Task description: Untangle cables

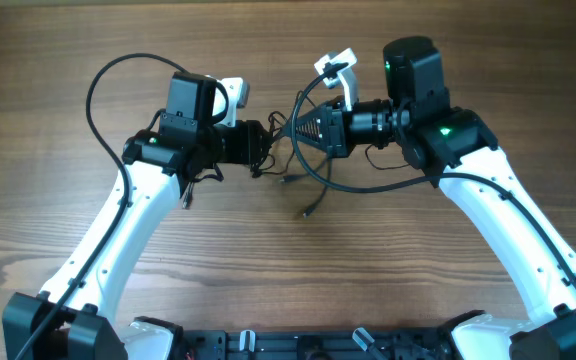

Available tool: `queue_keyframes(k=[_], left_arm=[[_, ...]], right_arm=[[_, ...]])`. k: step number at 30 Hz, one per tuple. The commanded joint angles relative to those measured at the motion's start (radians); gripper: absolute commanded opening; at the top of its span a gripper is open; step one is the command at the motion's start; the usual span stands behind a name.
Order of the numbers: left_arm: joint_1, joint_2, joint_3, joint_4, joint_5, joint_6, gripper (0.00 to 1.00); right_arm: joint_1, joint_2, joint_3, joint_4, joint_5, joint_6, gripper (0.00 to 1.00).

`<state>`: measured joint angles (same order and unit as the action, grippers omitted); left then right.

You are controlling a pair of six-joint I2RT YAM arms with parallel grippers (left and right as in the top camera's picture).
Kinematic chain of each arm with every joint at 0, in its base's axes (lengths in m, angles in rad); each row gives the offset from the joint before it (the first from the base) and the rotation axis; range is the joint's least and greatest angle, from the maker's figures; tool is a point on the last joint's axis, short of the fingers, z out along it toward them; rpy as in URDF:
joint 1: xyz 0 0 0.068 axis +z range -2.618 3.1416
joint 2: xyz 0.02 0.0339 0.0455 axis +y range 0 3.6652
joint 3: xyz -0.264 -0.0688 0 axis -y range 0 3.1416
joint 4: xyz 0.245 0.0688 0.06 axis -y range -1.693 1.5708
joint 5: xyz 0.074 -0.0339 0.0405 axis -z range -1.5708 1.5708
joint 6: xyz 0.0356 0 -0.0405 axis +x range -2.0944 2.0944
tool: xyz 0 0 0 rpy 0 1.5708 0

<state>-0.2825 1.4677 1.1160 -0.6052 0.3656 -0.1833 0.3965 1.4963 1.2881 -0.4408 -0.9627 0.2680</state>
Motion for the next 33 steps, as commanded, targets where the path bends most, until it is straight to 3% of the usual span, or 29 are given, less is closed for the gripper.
queue_keyframes(k=[1,6,10,16,18,24,28,33], left_arm=[[-0.020,0.039,0.010,-0.020,0.042,0.019,0.42],[-0.030,0.087,0.009,-0.023,0.006,0.019,0.04],[0.012,0.065,0.009,-0.037,-0.047,0.019,0.04],[0.233,-0.065,0.009,-0.118,-0.035,0.019,0.04],[0.325,-0.111,0.009,-0.129,0.030,0.019,0.04],[0.586,-0.166,0.009,-0.124,0.316,0.018,0.04],[0.708,-0.165,0.009,-0.119,0.431,-0.013,0.04],[0.671,-0.164,0.009,-0.115,0.596,-0.014,0.04]], right_arm=[[-0.003,-0.026,0.008,0.010,-0.003,0.003,0.04],[-0.003,-0.027,0.008,0.000,-0.002,0.003,0.04],[-0.020,-0.028,0.008,-0.090,0.161,0.007,0.04],[-0.204,-0.028,0.008,-0.457,0.930,0.258,0.05],[-0.290,-0.028,0.008,-0.501,1.000,0.257,0.04],[-0.565,-0.028,0.008,-0.553,1.019,0.254,0.04],[-0.642,-0.027,0.008,-0.591,1.006,0.249,0.04],[-0.591,-0.027,0.008,-0.579,0.583,-0.100,0.04]])
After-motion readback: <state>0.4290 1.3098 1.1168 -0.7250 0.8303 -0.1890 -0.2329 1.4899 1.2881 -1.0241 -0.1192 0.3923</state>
